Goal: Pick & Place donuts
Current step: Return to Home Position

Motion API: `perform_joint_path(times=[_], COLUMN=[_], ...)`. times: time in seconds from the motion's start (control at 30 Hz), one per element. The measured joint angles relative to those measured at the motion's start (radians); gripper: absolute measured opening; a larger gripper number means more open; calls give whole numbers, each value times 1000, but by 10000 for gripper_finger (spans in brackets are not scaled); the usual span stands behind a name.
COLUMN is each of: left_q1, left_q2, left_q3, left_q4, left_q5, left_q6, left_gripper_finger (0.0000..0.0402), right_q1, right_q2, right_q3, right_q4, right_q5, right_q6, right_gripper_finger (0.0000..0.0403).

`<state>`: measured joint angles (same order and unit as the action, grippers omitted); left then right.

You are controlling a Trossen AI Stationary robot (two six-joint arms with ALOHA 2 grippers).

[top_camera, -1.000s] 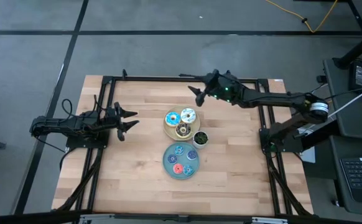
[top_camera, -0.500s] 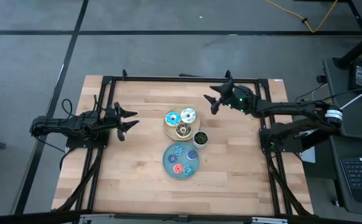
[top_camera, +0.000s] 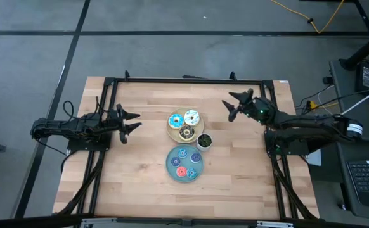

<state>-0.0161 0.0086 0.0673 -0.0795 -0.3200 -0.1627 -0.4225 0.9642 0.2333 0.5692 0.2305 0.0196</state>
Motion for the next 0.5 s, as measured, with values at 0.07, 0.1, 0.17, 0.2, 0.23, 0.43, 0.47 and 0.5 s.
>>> perform_joint_path(times=[0.07,0.1,0.17,0.2,0.23,0.43,0.47,0.5], left_q1=[0,0,0,0,0,0,0,0], left_q2=[0,0,0,0,0,0,0,0], left_q3=[0,0,0,0,0,0,0,0], left_q4=[0,0,0,0,0,0,0,0], left_q5=[0,0,0,0,0,0,0,0], left_q6=[0,0,0,0,0,0,0,0], left_gripper_finger=[196,196,196,196,196,196,196,196], right_q1=[0,0,0,0,0,0,0,0], right_q2=[-38,-57,-92,-109,-123,-201,-213,-225], right_q3=[-28,-44,-70,-81,-91,-151,-160,-170], right_q4=[1,3,3,3,3,6,6,7], right_q5=[16,28,54,67,80,99,99,99], right_q6=[0,0,-1,-2,-2,1,2,2], right_gripper_finger=[277,277,277,277,277,277,277,277])
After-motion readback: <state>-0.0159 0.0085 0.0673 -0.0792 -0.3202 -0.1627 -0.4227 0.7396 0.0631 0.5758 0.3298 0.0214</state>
